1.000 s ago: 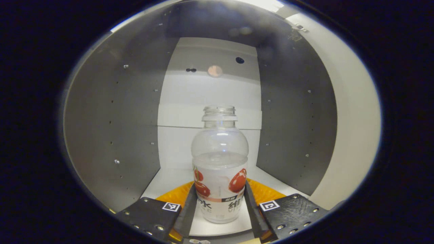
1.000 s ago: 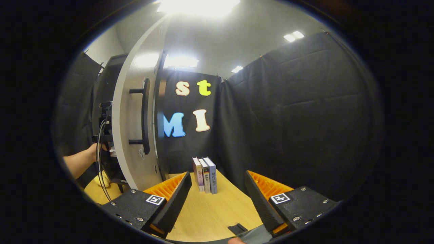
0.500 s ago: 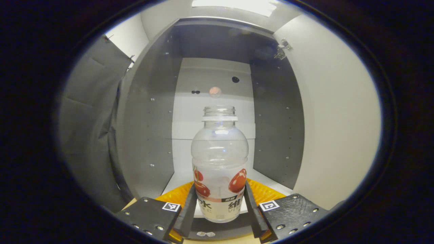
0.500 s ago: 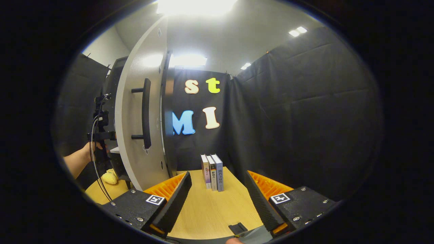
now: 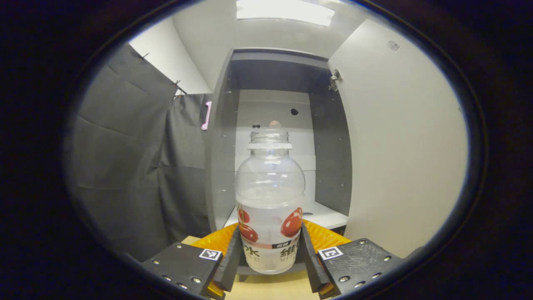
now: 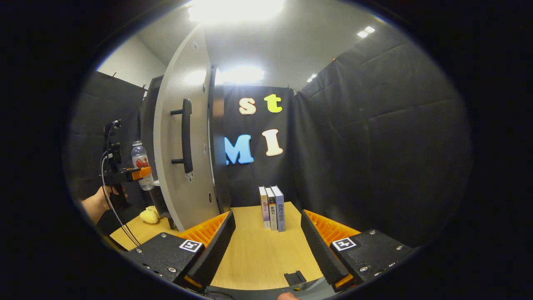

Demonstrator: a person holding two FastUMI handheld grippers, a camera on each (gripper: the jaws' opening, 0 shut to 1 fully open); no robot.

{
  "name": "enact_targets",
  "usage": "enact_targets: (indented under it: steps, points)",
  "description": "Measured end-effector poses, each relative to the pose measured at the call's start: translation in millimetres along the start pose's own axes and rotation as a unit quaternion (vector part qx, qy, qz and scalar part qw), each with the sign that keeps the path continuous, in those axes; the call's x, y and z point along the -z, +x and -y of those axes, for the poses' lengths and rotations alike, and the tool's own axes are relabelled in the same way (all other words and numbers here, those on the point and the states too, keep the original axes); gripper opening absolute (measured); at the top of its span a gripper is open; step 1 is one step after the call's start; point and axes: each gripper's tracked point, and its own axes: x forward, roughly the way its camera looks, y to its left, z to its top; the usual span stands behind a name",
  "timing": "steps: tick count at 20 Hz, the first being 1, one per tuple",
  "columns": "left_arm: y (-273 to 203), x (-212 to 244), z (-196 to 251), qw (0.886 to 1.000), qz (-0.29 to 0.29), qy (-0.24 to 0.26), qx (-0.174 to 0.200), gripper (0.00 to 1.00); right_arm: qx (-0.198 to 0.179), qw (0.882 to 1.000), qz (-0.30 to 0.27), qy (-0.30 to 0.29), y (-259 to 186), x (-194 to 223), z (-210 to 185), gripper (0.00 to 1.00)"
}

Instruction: Open the cabinet door with the right hand, grasp the bottle in the cabinet with the left hand and place it on the coaster, then close the cabinet door with the right hand.

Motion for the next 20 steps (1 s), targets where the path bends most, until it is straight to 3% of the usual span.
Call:
enact_targets:
  steps: [9, 10, 11, 15, 20]
  points:
    - [-109, 87, -7, 0.999, -0.028, -0.014, -0.018, 0.74, -0.03, 0.999, -0.019, 0.018, -7, 19, -7, 0.96]
    - [-118, 97, -9, 0.999, -0.033, -0.012, -0.02, 0.69, -0.03, 0.999, -0.019, 0.019, -7, 18, -6, 0.96]
    - [-128, 111, -8, 0.999, -0.037, -0.011, -0.021, 0.75, -0.03, 0.999, -0.019, 0.019, -6, 18, -7, 0.96]
    - [-151, 153, -6, 0.998, -0.055, -0.014, -0.019, 0.69, -0.023, 0.999, -0.024, 0.009, -3, 22, -7, 0.96]
    - [-172, 210, -4, 0.997, -0.075, -0.02, -0.026, 0.75, -0.02, 0.999, -0.037, 0.002, 1, 30, -11, 0.96]
